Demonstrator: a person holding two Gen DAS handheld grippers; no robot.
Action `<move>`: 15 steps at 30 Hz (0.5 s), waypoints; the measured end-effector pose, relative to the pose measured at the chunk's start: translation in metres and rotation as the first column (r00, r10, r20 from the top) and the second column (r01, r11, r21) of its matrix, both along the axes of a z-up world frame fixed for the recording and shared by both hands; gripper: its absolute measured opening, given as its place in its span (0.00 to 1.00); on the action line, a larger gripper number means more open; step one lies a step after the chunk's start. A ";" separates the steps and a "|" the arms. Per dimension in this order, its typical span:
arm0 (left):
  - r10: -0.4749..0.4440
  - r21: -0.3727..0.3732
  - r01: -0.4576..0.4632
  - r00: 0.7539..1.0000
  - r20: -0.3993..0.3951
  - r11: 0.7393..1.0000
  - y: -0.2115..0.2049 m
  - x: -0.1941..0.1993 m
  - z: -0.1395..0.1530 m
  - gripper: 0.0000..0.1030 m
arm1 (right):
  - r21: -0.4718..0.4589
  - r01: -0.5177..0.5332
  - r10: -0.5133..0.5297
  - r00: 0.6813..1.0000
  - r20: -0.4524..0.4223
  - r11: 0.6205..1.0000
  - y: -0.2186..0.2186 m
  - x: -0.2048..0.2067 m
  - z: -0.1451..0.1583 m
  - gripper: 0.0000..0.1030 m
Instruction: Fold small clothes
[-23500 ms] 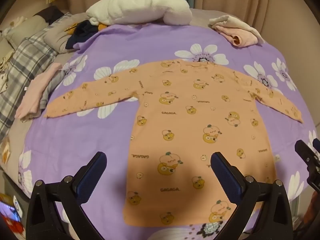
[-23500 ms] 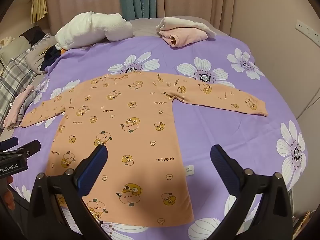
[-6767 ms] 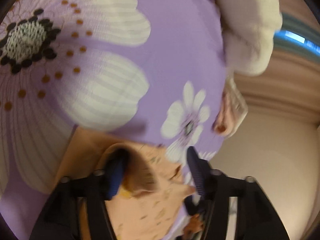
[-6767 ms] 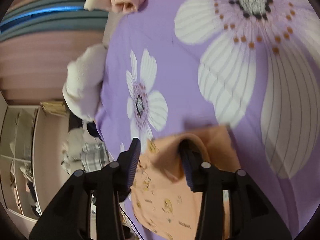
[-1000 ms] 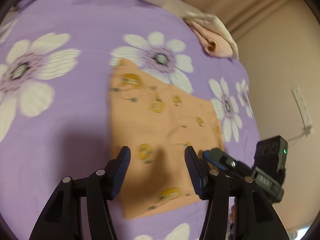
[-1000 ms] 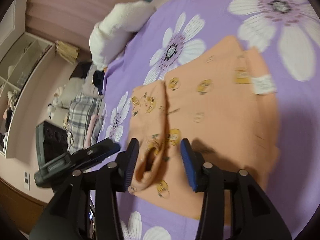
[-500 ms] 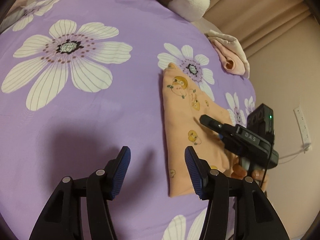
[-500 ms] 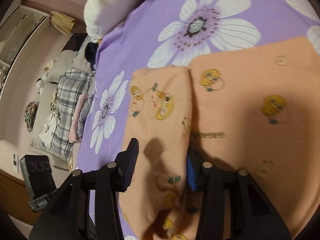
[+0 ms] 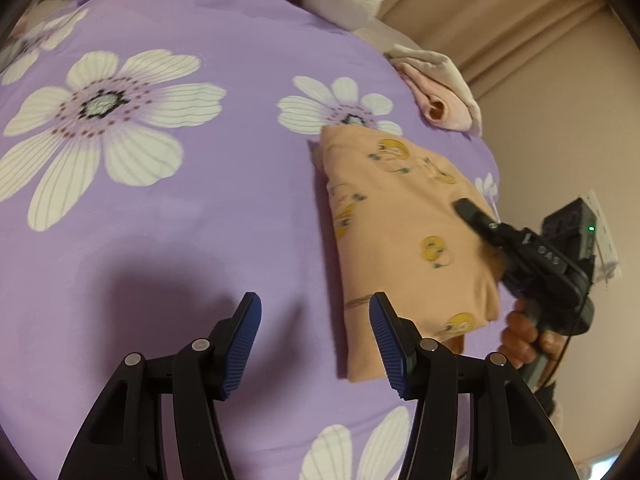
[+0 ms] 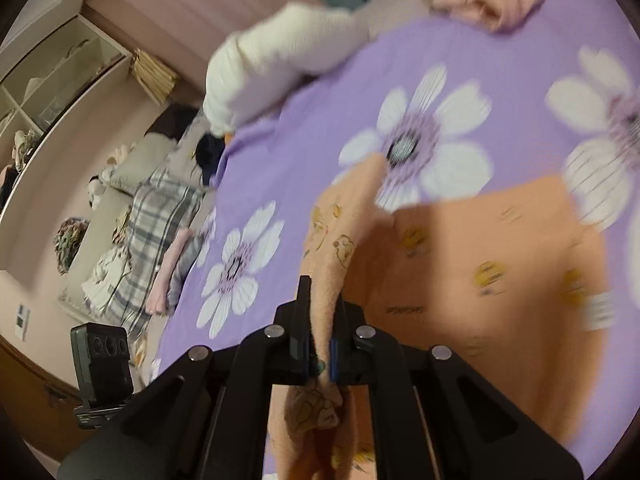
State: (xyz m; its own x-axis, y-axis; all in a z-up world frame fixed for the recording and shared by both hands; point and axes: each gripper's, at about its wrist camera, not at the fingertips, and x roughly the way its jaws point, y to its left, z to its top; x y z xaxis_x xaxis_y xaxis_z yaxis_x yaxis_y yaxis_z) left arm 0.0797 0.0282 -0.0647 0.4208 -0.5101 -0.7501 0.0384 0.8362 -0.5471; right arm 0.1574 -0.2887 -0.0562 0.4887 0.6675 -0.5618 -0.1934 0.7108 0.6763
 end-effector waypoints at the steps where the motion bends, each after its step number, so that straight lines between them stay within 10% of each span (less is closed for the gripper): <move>1: -0.009 0.005 0.009 1.000 0.003 1.000 -0.004 0.001 0.001 0.53 | -0.011 0.017 -0.017 1.000 0.013 1.000 -0.008 -0.003 0.005 0.07; 15: -0.260 0.145 0.253 0.965 0.033 0.957 -0.114 0.013 -0.001 0.53 | -0.092 0.146 -0.157 0.979 -0.126 0.985 -0.080 -0.035 -0.060 0.11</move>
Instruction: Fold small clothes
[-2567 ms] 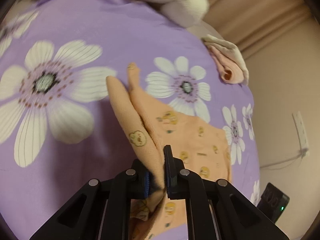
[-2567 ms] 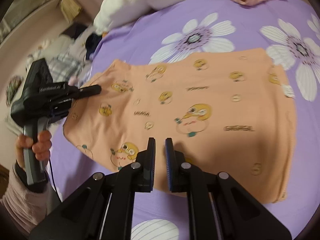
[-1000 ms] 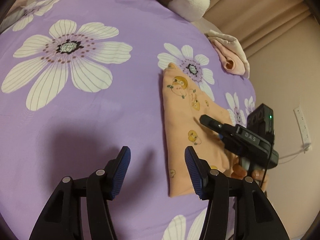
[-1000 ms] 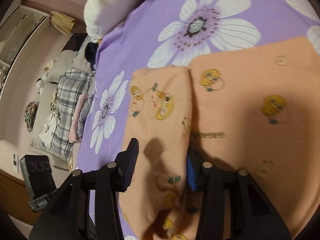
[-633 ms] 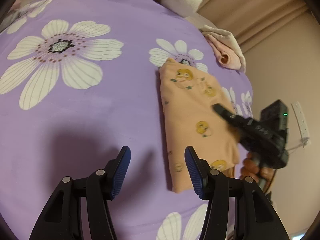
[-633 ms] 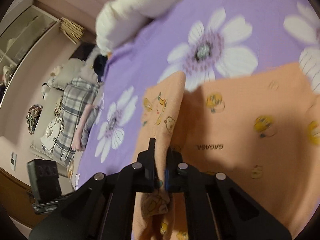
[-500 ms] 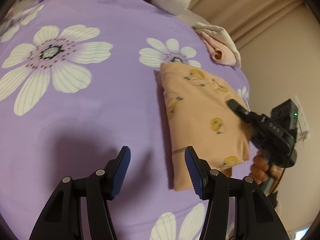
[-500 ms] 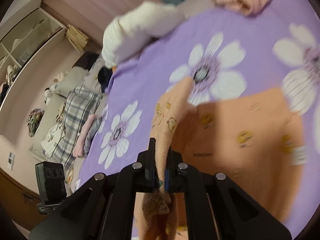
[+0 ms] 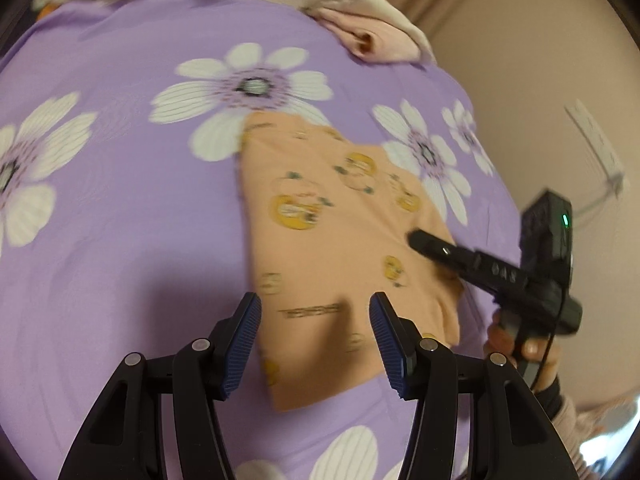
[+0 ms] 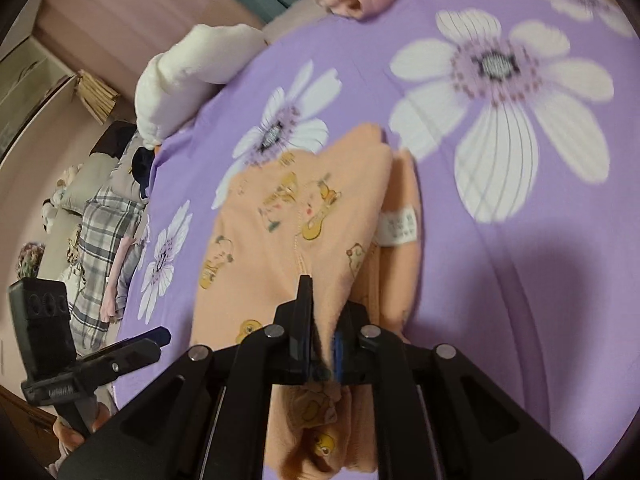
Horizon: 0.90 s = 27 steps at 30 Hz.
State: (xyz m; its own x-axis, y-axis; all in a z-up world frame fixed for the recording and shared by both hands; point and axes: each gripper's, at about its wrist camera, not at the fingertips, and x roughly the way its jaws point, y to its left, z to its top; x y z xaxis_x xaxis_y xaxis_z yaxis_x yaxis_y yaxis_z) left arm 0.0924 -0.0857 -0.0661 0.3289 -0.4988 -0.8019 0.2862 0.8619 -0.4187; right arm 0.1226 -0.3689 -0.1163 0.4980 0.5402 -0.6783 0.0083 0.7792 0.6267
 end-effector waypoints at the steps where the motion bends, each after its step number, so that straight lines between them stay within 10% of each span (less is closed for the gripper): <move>1: -0.017 0.009 0.017 1.000 0.005 1.000 -0.005 0.000 -0.001 0.53 | 0.042 0.010 -0.009 1.000 -0.006 0.999 -0.004 0.002 -0.003 0.13; 9: -0.067 0.079 0.068 0.998 -0.017 0.995 -0.025 0.003 -0.023 0.53 | 0.174 0.064 -0.060 0.998 -0.025 0.983 -0.021 0.035 -0.012 0.29; 11: -0.066 0.071 0.068 0.998 -0.021 0.995 -0.024 0.004 -0.023 0.53 | 0.128 0.057 -0.054 0.998 -0.027 0.990 -0.017 0.045 -0.012 0.08; 17: -0.064 0.059 0.066 0.997 -0.036 0.996 -0.024 0.010 -0.026 0.53 | -0.047 0.003 0.003 0.991 0.131 0.999 -0.003 0.045 0.024 0.07; 22: -0.073 0.073 0.076 0.996 -0.043 0.994 -0.027 0.011 -0.027 0.53 | -0.234 0.012 -0.012 1.000 0.001 0.972 0.000 0.060 -0.001 0.11; 27: -0.066 0.064 0.069 0.997 -0.042 0.996 -0.023 0.010 -0.024 0.53 | -0.319 0.087 -0.058 0.993 0.098 0.944 -0.009 0.036 0.031 0.20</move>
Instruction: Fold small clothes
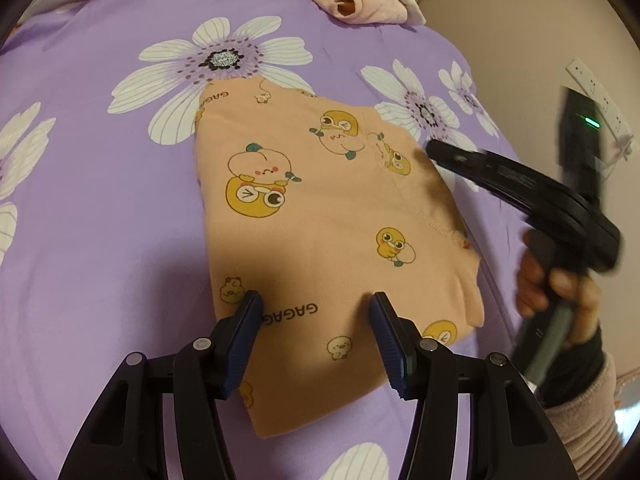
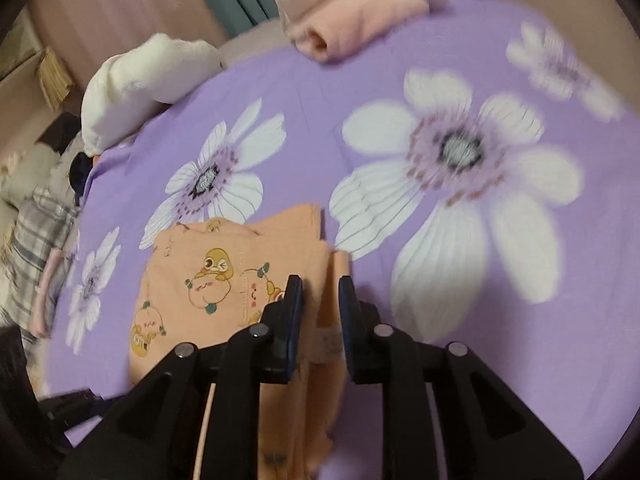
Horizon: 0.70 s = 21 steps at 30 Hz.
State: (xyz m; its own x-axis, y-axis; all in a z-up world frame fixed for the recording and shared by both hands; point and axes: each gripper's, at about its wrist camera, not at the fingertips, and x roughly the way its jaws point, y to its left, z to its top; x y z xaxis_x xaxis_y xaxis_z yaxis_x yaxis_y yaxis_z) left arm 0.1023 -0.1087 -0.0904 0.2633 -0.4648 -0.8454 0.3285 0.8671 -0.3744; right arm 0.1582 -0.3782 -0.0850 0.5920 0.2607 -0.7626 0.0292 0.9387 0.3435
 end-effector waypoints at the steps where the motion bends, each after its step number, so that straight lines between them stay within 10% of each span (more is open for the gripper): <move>1: 0.001 -0.003 -0.001 1.000 0.005 1.000 0.001 -0.003 0.002 0.53 | 0.018 -0.039 0.038 0.999 0.026 0.999 0.002 -0.009 0.008 0.20; 10: -0.039 0.045 0.037 0.998 0.050 0.998 -0.001 -0.021 0.001 0.53 | -0.040 -0.309 0.310 0.949 0.049 0.950 0.044 -0.089 0.017 0.12; 21: -0.029 0.074 0.024 0.998 0.058 0.997 0.002 -0.035 -0.003 0.53 | -0.125 -0.296 0.289 0.955 -0.073 0.947 0.046 -0.109 -0.018 0.07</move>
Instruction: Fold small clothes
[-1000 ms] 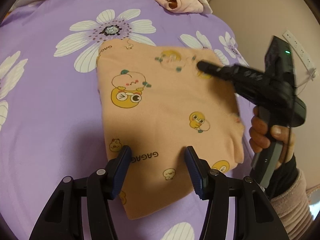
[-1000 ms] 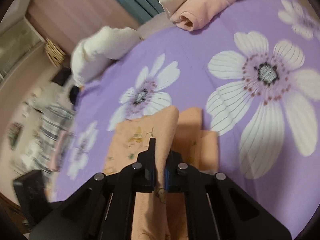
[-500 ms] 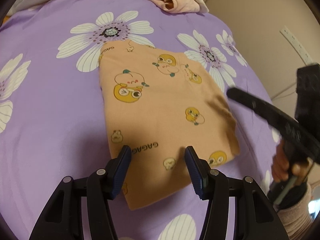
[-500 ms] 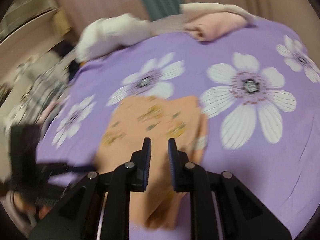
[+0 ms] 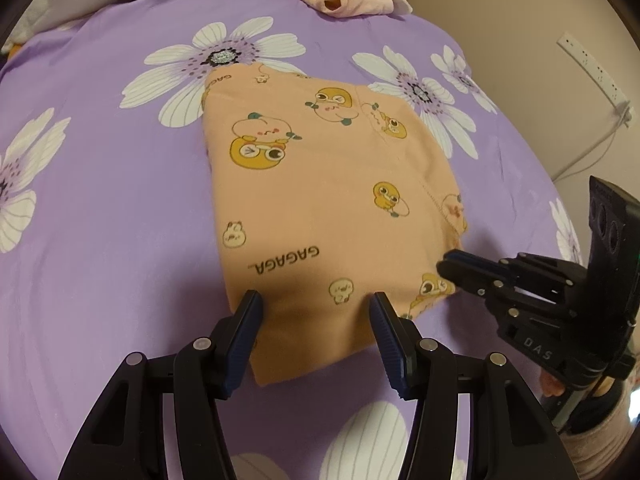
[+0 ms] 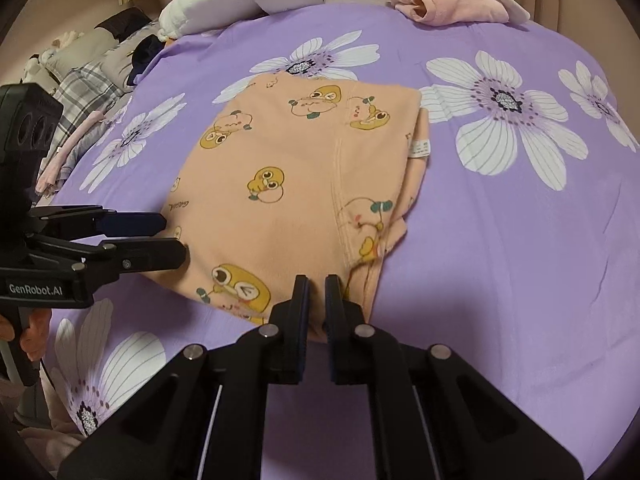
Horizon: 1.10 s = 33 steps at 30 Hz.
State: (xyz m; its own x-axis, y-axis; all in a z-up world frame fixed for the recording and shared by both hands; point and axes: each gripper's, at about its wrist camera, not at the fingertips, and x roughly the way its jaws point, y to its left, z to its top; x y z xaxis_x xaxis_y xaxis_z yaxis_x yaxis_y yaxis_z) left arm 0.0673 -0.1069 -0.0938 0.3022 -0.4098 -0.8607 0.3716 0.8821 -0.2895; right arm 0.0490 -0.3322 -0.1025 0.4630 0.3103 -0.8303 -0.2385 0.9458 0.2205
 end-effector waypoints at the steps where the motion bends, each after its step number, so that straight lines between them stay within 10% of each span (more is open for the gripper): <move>1: 0.005 -0.002 -0.005 1.000 0.002 1.000 0.002 -0.002 0.002 0.53 | 0.006 0.005 -0.005 1.000 -0.003 1.000 -0.002 -0.002 0.001 0.07; 10: 0.074 -0.018 -0.074 0.997 0.006 0.997 0.023 -0.003 0.007 0.56 | 0.213 0.105 -0.100 0.994 -0.035 0.971 -0.032 -0.018 0.020 0.40; 33: 0.151 -0.095 -0.158 0.986 -0.077 0.983 0.041 0.020 -0.005 0.70 | 0.388 0.256 -0.199 0.963 -0.181 0.885 -0.058 0.003 0.000 0.58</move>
State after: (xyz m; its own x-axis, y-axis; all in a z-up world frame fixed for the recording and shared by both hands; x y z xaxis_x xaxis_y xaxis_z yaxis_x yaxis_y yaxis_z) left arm 0.0874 -0.0658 -0.0983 0.3098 -0.4482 -0.8385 0.2094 0.8924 -0.3996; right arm 0.0525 -0.3904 -0.1029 0.4569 0.5313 -0.7134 0.0308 0.7921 0.6096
